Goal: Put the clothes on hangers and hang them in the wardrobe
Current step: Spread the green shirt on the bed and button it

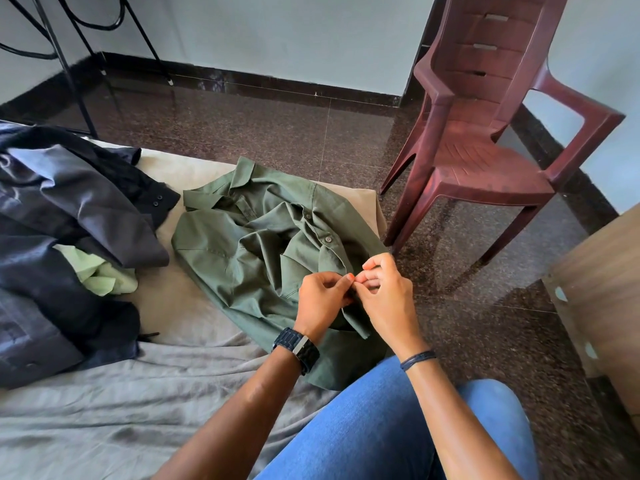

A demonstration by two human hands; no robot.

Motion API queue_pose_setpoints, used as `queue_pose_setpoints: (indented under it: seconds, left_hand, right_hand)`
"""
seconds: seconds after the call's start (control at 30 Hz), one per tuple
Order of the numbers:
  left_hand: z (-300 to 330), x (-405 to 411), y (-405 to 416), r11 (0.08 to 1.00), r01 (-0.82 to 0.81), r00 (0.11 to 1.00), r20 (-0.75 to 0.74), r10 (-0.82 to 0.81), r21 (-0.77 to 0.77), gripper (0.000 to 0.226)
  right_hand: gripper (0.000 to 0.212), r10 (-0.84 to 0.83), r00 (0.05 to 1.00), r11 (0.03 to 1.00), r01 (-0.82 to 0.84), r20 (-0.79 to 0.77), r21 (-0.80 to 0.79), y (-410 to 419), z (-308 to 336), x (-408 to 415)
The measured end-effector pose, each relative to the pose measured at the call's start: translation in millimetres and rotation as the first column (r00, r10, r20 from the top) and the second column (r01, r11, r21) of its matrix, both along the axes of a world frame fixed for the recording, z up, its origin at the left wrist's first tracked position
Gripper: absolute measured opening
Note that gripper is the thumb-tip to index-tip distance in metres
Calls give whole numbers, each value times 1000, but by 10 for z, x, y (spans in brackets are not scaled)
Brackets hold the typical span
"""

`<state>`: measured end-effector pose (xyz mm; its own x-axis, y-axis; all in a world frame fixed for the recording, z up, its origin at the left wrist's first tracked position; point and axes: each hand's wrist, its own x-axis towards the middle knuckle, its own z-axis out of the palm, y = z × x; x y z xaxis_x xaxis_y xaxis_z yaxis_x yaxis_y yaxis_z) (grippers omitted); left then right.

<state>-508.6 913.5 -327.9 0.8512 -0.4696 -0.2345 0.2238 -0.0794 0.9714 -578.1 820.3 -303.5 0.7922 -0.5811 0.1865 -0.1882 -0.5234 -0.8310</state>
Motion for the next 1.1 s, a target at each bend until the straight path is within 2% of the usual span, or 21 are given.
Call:
queue_pose_setpoints:
  seconds: [0.2, 0.27, 0.33, 0.37, 0.4, 0.43, 0.5, 0.67, 0.73, 0.83, 0.9, 0.97, 1.0, 1.07, 1.1]
  left_hand:
    - [-33, -45, 30, 983, -15, 982, -187, -20, -185, 25]
    - [-42, -64, 31, 962, -3, 951, -297, -81, -273, 25]
    - [-33, -76, 39, 939, 20, 919, -363, -152, -342, 24]
    - [-33, -71, 40, 936, 35, 915, -366, -171, -349, 24]
    - [-30, -63, 40, 938, 53, 919, -352, -180, -343, 24]
    - [-25, -52, 35, 941, 66, 926, -331, -182, -331, 25]
    - [-9, -43, 14, 949, 85, 940, -292, -178, -305, 25]
    - [-39, -10, -5, 953, 114, 947, -259, -190, -280, 22]
    - [-72, -13, -18, 972, 109, 960, -232, -157, -209, 23]
    - [-98, -5, -53, 999, 27, 993, -113, -30, -26, 13]
    - [-63, 23, -52, 998, 34, 998, -49, -32, 48, 5]
    - [-28, 70, -14, 994, 73, 997, -43, -70, 81, 6]
    - [-15, 104, 21, 993, 58, 998, -33, -55, 98, 8]
    - [7, 209, 107, 989, -53, 998, 36, 49, 135, 9]
    - [24, 290, 156, 980, -125, 988, 111, 109, 154, 7]
  right_hand:
    - [28, -31, 999, 994, 29, 13, 109, -13, -71, -18]
    - [25, -55, 998, 961, 43, 37, 274, -21, -52, 11]
    - [20, -68, 997, 854, 36, 42, 519, -43, -18, 41]
    - [17, -64, 997, 809, 33, 33, 587, -50, -13, 53]
    - [15, -55, 998, 809, 33, 19, 587, -59, -20, 57]
    - [13, -42, 999, 860, 36, 1, 508, -71, -37, 51]
    - [11, -12, 1000, 971, 17, -21, 238, -75, -59, 18]
    - [14, 51, 997, 991, -58, -56, -117, -85, -29, -18]
    - [12, 67, 993, 983, -82, -94, -166, -117, -32, -8]
    - [5, -3, 1000, 996, 0, -30, -93, -126, -52, 9]
    - [5, -16, 1000, 996, 14, -15, -83, -111, -61, 5]
    - [8, 49, 988, 993, -64, -147, -101, -148, -87, 0]
    - [11, 88, 951, 984, -130, -297, -125, -201, -111, 6]
    - [20, 111, 774, 948, -270, -623, -167, -332, -128, 23]
    - [22, 105, 685, 940, -305, -721, -153, -380, -110, 45]
